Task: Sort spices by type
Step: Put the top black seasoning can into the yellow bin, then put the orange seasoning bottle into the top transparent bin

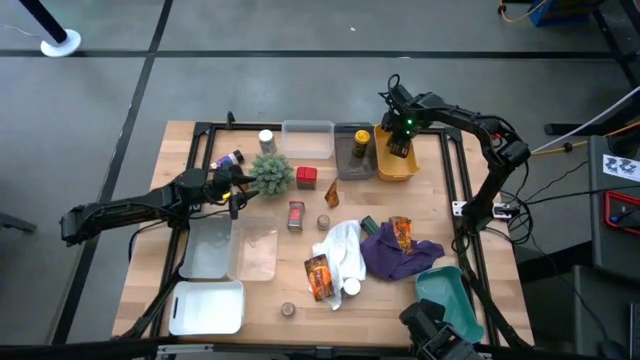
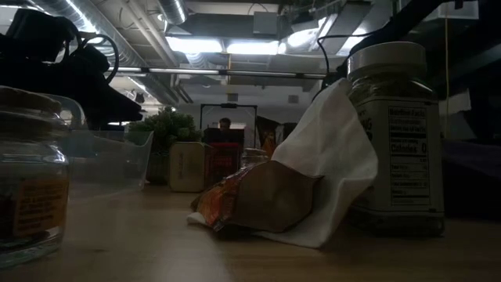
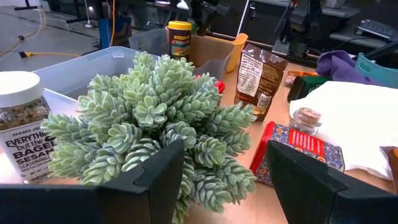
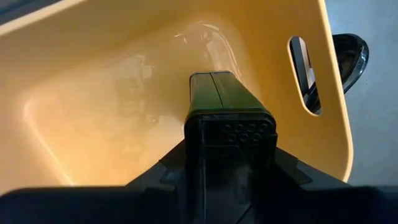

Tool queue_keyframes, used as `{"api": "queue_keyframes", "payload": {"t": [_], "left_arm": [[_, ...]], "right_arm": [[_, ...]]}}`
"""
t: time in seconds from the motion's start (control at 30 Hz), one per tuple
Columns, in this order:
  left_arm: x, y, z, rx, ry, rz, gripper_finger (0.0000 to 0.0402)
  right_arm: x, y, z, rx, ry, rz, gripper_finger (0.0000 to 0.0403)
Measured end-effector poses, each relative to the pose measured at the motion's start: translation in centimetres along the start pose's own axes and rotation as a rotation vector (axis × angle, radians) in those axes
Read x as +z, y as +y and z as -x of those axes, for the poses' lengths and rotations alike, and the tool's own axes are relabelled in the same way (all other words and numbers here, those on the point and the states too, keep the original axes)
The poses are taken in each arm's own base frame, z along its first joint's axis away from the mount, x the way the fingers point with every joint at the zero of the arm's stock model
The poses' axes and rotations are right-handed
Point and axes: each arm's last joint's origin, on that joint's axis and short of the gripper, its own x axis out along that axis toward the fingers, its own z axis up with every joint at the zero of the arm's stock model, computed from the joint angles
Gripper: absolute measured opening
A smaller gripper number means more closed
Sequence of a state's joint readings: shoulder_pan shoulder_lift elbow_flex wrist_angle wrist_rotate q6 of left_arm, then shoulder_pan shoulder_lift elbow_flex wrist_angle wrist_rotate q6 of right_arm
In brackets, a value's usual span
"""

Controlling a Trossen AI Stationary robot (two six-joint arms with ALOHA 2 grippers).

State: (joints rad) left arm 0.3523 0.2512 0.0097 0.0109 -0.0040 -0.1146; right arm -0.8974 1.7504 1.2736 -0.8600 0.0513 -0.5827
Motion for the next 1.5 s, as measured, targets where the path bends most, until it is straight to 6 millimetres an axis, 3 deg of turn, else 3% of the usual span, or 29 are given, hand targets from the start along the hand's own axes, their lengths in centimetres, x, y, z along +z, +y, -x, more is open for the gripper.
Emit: {"api": "queue_keyframes", "payload": {"t": [0.43,0.6,0.9,1.07,1.5], "left_arm": [[2.1,-0.2,0.3,0.009,-0.097,-0.016,0.0219],[4.7,-0.3,1.1,0.067,-0.15,-0.026,0.0219],[8.7,-0.1,4.2,0.295,0.015,0.049,0.0219],[8.7,0.1,4.7,0.395,0.111,0.135,0.0219],[7.0,0.3,2.2,0.48,0.378,0.174,0.0219]], "right_arm": [[0.2,-0.1,0.0,-0.015,-0.022,-0.002,0.0219],[0.2,-0.2,0.0,-0.031,-0.01,-0.002,0.0224],[0.1,-0.2,0.0,-0.049,0.007,-0.008,0.0225],[0.1,-0.2,0.0,-0.049,0.007,-0.011,0.0225],[0.1,-0.2,0.0,-0.05,0.008,-0.011,0.0225]]}}
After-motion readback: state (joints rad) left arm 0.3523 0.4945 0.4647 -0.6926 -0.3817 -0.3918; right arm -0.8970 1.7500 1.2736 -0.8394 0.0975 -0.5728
